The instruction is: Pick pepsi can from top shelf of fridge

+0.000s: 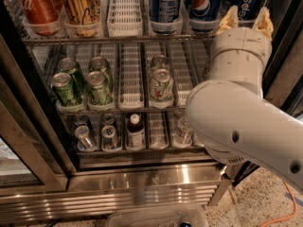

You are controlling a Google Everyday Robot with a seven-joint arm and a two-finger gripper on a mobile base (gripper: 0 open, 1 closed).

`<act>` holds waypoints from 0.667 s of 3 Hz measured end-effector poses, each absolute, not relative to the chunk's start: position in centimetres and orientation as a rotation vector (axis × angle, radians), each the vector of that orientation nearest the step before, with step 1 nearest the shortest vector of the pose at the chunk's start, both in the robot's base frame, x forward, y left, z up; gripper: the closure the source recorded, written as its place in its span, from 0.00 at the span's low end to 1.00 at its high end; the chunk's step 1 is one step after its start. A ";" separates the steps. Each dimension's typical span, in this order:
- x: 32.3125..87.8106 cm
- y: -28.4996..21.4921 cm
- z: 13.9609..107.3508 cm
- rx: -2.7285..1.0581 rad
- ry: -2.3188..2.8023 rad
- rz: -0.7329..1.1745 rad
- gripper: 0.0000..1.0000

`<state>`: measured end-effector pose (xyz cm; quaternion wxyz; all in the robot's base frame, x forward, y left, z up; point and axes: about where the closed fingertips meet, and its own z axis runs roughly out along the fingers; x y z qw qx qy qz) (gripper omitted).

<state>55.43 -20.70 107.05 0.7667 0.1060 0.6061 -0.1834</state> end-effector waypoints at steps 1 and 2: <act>55.8 -22.0 106.3 0.245 1.327 -0.434 0.41; 56.3 -23.0 106.2 0.247 1.321 -0.457 0.39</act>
Offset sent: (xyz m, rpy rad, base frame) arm 0.0189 -0.0363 -0.0163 -0.0287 0.0229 -0.0741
